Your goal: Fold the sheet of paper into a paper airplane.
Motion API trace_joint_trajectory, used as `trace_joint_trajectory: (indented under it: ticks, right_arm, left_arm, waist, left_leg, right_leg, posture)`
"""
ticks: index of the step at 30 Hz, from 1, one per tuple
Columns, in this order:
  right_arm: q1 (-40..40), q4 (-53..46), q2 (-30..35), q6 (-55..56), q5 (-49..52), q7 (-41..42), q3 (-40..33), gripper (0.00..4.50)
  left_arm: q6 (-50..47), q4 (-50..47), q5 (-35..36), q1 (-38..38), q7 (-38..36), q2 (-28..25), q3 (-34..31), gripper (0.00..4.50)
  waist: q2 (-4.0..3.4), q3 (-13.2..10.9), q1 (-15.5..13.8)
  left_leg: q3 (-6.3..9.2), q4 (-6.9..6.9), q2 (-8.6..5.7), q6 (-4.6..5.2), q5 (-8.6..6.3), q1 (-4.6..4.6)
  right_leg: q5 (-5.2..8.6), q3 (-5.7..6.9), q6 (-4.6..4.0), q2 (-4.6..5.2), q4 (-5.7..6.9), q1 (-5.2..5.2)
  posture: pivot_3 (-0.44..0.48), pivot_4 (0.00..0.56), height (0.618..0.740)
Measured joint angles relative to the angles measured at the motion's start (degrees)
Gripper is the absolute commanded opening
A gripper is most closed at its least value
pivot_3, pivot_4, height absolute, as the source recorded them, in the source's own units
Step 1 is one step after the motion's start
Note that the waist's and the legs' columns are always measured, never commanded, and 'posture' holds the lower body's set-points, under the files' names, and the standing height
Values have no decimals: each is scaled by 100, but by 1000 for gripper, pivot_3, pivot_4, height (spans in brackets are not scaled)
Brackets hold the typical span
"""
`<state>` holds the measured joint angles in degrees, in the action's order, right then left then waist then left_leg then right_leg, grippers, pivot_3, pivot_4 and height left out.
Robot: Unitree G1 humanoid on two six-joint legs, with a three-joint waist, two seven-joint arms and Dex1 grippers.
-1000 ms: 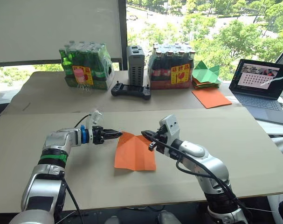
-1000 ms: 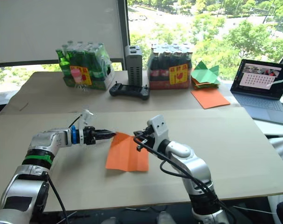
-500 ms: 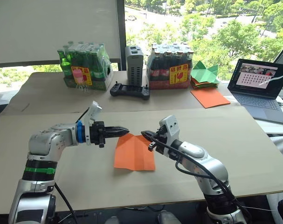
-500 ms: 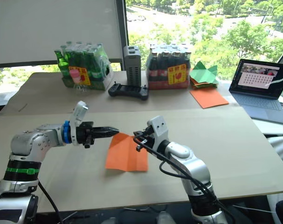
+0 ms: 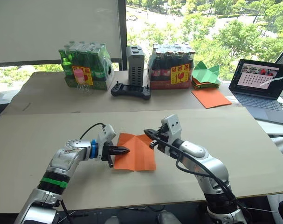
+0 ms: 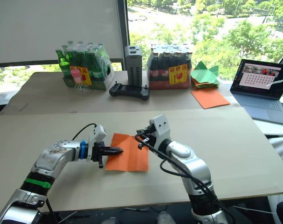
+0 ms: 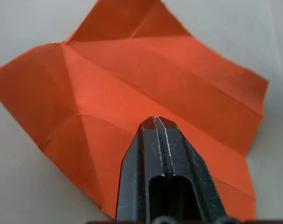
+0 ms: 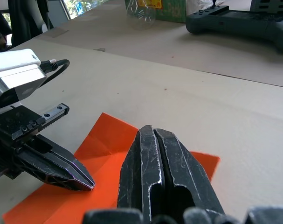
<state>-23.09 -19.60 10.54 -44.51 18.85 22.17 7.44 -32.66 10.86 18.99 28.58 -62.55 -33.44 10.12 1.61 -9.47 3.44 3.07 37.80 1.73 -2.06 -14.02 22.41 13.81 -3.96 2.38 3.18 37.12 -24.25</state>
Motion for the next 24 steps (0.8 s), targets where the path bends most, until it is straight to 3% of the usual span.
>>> trace_joint_trajectory:
  ticks: [9, 19, 24]
  right_arm:
    - [-96, 124, -45, 1, -3, -125, -128, 0]
    - [-271, 428, -32, -96, -138, -415, -150, 3336]
    - [-275, 679, -48, -235, -290, -568, -74, 3336]
  left_arm:
    - [396, 257, -172, 59, -55, 190, 28, 27]
    - [384, 244, -202, 65, -58, 243, 29, 0]
    - [379, 217, -224, 59, -55, 241, 28, 0]
  waist:
    - [0, 0, -57]
    - [0, 0, -80]
    - [0, 0, -79]
  left_leg:
    - [-1, 1, -1, 0, 0, -3]
    - [-1, 0, 0, 0, 0, -3]
    - [-1, 0, 0, 0, 0, -3]
  right_leg:
    - [0, 0, 0, 1, 0, 4]
    - [0, 0, 0, 1, 1, 4]
    - [0, 0, 0, 0, 1, 3]
  posture:
    - [0, 150, 740]
    - [0, 150, 740]
    - [0, 150, 740]
